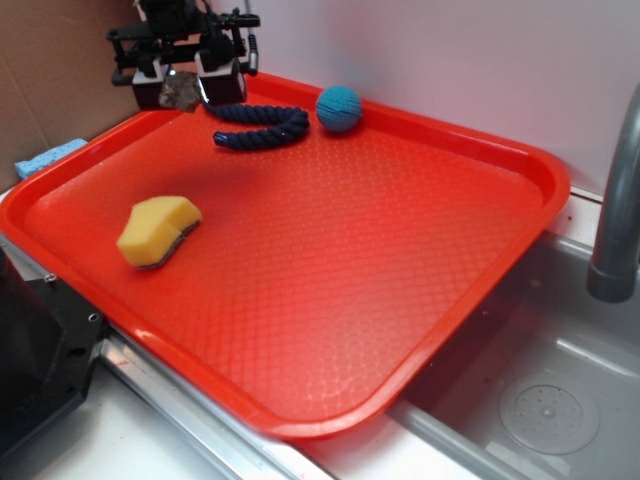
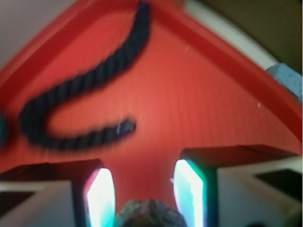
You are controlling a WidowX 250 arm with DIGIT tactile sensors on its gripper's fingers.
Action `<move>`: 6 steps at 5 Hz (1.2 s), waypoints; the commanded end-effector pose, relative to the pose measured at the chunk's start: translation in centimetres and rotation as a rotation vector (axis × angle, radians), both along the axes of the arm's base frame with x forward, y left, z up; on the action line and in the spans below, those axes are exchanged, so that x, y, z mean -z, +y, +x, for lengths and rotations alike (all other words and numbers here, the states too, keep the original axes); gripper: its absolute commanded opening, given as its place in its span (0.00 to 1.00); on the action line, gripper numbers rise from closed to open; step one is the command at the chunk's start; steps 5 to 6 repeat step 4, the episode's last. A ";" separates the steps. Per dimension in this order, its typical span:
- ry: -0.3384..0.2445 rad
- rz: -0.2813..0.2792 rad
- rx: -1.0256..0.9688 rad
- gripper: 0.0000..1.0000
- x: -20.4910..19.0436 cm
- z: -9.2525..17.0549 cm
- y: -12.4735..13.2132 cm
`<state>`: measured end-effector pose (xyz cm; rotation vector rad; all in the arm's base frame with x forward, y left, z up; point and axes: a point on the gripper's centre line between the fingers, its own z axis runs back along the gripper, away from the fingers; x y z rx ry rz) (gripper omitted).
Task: Grab the rock.
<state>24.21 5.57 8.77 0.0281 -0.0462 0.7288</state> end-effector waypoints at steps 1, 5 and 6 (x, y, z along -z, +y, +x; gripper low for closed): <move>0.011 -0.127 0.410 0.00 -8.4 -3.6 -4.3; 0.029 -0.056 0.439 0.00 -10.9 -6.2 -5.2; 0.029 -0.056 0.439 0.00 -10.9 -6.2 -5.2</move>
